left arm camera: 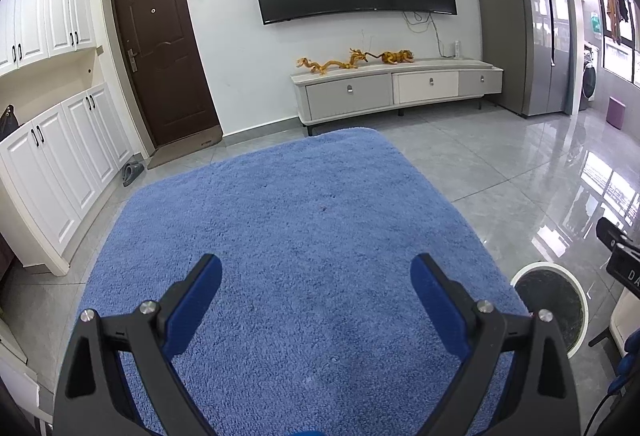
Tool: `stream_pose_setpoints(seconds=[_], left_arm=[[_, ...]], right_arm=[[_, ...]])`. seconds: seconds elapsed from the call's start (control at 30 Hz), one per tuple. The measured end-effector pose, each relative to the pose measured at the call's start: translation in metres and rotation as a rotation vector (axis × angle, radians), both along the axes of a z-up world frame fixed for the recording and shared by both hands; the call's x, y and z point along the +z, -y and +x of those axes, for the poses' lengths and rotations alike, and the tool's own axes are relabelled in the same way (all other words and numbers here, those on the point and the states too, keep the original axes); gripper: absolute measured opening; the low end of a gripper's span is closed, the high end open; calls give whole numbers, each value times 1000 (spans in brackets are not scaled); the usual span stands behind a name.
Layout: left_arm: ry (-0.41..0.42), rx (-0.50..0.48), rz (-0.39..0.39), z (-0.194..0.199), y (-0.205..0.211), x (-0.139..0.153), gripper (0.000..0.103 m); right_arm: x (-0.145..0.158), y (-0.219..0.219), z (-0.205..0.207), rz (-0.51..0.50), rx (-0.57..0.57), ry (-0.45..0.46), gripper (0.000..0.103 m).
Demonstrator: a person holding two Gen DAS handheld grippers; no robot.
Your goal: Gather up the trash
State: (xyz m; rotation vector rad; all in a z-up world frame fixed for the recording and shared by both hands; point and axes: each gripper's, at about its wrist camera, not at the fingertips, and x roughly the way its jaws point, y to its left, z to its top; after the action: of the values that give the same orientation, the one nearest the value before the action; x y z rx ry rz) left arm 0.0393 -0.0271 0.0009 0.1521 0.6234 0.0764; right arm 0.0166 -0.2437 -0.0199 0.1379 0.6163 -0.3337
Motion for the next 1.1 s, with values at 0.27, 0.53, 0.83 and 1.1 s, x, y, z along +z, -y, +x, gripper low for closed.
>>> stream_pose_setpoints(seconds=[0.27,0.53,0.83,1.1], left_arm=[[3,6,-9,0,-5,2,96],[0,6,-13,-1,-7,1,96],[-6,6,-13,0,-9,-2,96],[-9,4,-18,1,-8,-3,96]], right_arm=[[1,-4,-1,-11,-1,-3,99],[-1,-3,0,-16,-6,-10,99],[-3,-4,1,-17,-14,-17,99],[-3,-6,0,-23,-18,-16,99]])
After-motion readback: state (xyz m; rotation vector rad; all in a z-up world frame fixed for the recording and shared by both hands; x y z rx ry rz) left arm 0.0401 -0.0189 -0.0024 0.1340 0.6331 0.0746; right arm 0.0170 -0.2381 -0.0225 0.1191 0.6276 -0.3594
